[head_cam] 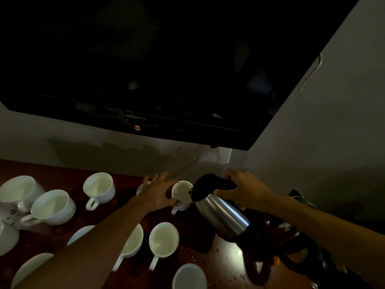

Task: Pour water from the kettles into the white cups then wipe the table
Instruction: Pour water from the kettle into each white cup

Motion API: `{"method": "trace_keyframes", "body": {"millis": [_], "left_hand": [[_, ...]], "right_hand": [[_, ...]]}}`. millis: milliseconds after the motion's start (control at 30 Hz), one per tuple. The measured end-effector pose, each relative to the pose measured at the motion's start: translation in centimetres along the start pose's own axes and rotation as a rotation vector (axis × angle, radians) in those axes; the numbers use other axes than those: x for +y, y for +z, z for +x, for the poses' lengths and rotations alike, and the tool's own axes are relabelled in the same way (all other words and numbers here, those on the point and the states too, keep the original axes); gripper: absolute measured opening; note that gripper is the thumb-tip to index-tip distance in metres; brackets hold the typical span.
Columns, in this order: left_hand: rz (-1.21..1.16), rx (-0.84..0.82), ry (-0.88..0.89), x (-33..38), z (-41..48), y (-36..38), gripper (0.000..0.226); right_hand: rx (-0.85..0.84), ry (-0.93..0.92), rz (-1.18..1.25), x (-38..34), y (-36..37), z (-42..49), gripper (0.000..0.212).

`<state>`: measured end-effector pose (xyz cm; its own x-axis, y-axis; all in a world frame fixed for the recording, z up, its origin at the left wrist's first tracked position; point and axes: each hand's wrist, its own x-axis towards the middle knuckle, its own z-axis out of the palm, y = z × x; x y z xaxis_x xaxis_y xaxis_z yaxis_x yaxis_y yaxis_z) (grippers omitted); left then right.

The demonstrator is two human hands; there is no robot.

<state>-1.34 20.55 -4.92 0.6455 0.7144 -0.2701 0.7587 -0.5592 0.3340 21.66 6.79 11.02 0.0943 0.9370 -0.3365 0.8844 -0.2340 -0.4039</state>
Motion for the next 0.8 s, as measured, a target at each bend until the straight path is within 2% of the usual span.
{"method": "trace_keyframes", "body": {"millis": [800], "left_hand": [[0.053, 0.003, 0.008, -1.4, -0.7, -0.3, 0.085]], "right_hand": [[0.011, 0.006, -0.084, -0.8, -0.1, 0.3, 0.03]]}}
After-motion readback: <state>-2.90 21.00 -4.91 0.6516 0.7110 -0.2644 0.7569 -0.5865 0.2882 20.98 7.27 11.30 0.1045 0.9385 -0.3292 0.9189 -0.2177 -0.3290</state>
